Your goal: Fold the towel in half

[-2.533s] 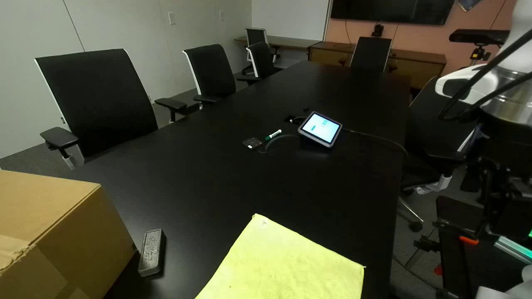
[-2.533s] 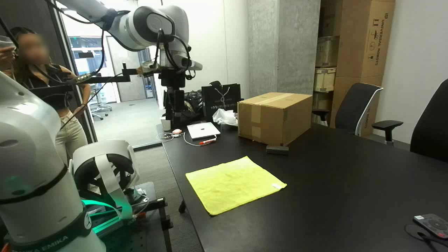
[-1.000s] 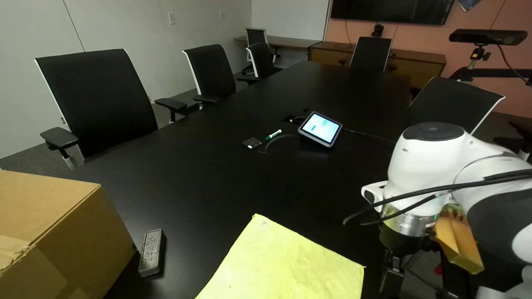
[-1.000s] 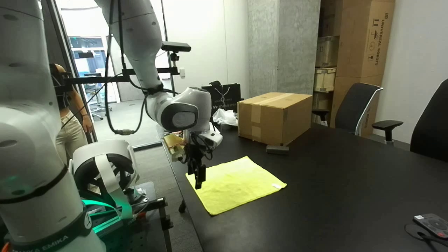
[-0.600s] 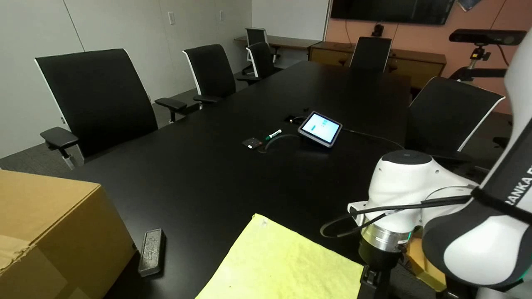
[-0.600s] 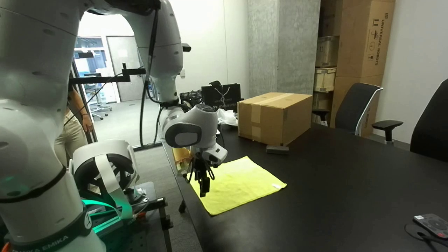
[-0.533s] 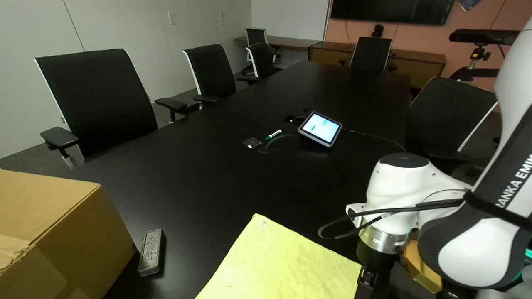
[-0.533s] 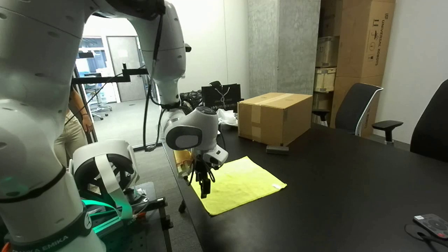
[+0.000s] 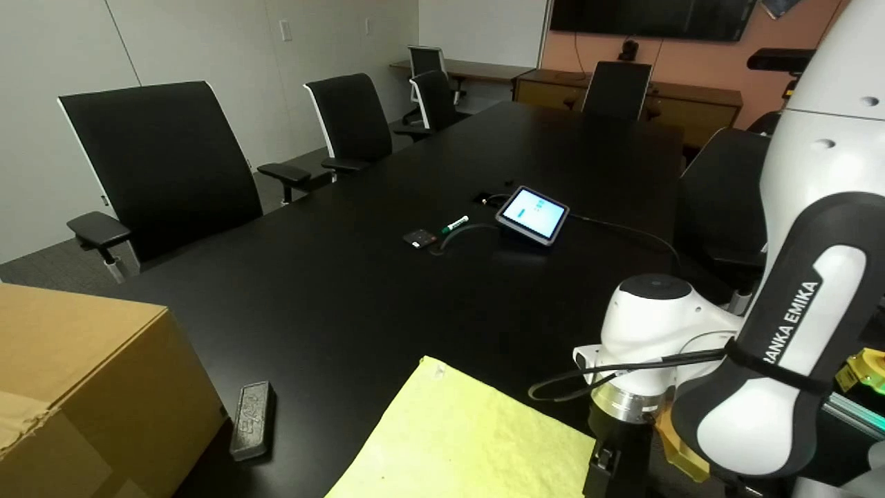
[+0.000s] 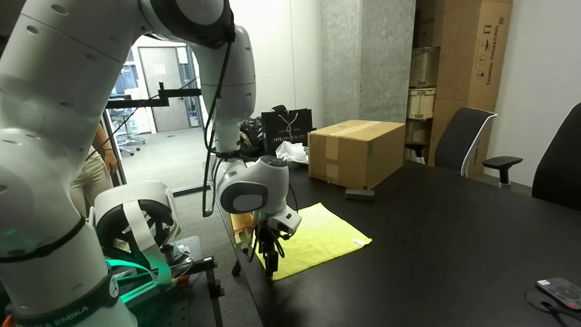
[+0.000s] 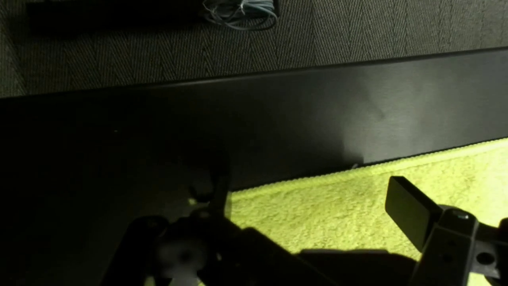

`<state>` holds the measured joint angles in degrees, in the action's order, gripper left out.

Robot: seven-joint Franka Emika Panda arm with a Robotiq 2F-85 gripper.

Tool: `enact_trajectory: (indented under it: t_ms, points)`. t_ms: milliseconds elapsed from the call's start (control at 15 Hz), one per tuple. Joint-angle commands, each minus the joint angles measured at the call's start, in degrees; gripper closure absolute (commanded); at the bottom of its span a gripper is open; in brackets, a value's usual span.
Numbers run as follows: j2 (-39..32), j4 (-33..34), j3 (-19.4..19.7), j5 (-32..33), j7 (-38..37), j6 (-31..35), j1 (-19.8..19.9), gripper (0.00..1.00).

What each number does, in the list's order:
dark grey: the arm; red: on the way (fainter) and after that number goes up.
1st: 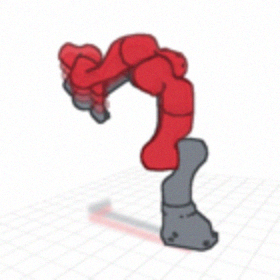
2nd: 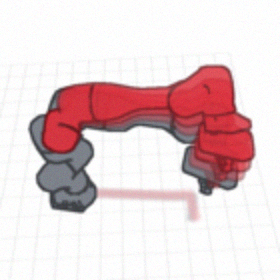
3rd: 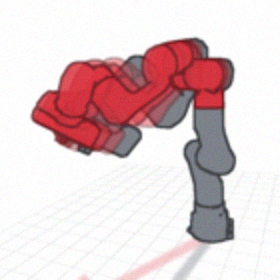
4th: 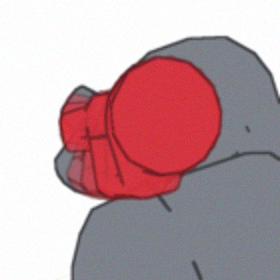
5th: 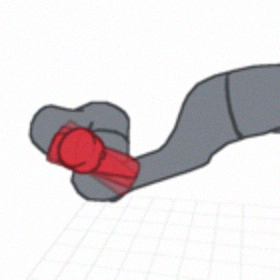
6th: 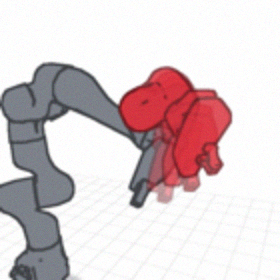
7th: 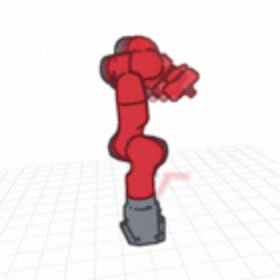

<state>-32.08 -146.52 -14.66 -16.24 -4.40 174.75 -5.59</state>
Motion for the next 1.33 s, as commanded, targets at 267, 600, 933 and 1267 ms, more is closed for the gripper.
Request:
enact_trajectory:
  t_ms: [267, 600, 933, 1267]
  points:
    - [3.14, -0.86, 11.42, 6.49, -4.73, -0.64, -7.31, 0.00]
    - [0.67, 1.31, 8.53, 6.14, -3.82, 0.49, -4.53, 0.00]
    - [-2.84, 4.05, 3.56, 5.58, -2.38, 1.20, -0.55, 0.00]
    - [-5.40, 5.49, 1.71, 5.54, -2.32, 0.65, 1.45, 0.00]
